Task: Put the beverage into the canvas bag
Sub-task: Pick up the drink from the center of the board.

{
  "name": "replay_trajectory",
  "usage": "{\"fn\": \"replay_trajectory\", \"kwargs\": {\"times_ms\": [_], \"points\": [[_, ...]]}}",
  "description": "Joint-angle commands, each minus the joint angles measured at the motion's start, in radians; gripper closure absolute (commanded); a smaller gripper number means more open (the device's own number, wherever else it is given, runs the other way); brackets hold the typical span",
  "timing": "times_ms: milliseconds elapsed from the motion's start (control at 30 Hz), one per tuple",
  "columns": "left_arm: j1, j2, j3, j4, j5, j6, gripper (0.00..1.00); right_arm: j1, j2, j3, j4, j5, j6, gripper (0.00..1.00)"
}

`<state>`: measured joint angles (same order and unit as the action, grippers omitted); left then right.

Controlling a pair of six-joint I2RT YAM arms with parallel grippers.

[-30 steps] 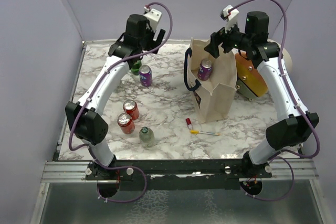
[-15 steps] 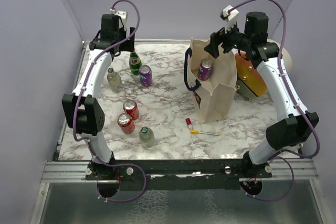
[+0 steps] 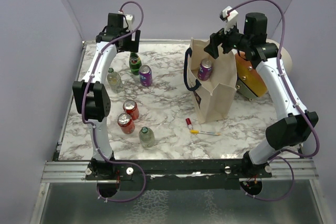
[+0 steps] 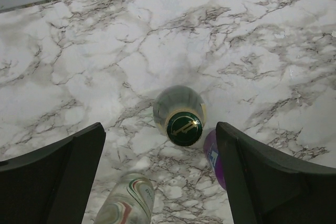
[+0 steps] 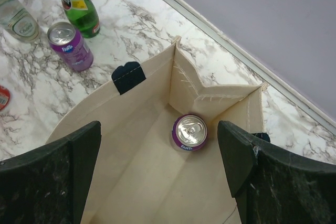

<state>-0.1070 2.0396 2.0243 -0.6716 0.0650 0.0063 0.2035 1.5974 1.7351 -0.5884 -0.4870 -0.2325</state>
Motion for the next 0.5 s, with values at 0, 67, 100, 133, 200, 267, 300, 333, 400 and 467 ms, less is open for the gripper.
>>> {"fn": "replay_trajectory", "kwargs": {"times_ms": [0, 67, 100, 133, 200, 267, 300, 333, 400, 467], "points": [[0.0, 0.054, 0.093, -0.037, 0.068, -0.006, 0.14, 0.007, 0.005, -0.01, 0.032, 0.021, -0.001, 0.09], [0.0, 0.07, 0.101, -0.038, 0.076, -0.02, 0.2, 0.007, 0.007, -0.007, 0.032, 0.024, -0.001, 0.09], [-0.001, 0.072, 0.097, -0.036, 0.082, -0.026, 0.23, 0.007, 0.008, -0.005, 0.032, 0.026, -0.002, 0.09], [0.0, 0.074, 0.093, -0.035, 0.085, -0.03, 0.25, 0.007, 0.009, -0.005, 0.032, 0.028, -0.001, 0.09], [0.0, 0.078, 0.082, -0.034, 0.091, -0.033, 0.28, 0.007, 0.008, -0.006, 0.032, 0.03, -0.005, 0.09], [0.0, 0.081, 0.076, -0.033, 0.091, -0.032, 0.31, 0.007, 0.009, -0.01, 0.033, 0.028, -0.007, 0.09], [0.0, 0.084, 0.076, -0.032, 0.091, -0.031, 0.32, 0.007, 0.009, -0.014, 0.034, 0.028, -0.007, 0.09], [0.0, 0.087, 0.076, -0.031, 0.091, -0.031, 0.33, 0.007, 0.009, -0.017, 0.035, 0.027, -0.007, 0.09], [0.0, 0.092, 0.077, -0.025, 0.091, -0.03, 0.36, 0.007, 0.009, -0.021, 0.037, 0.024, -0.005, 0.09], [0.0, 0.098, 0.079, -0.024, 0.091, -0.027, 0.4, 0.007, 0.01, -0.022, 0.038, 0.024, -0.005, 0.09]]}}
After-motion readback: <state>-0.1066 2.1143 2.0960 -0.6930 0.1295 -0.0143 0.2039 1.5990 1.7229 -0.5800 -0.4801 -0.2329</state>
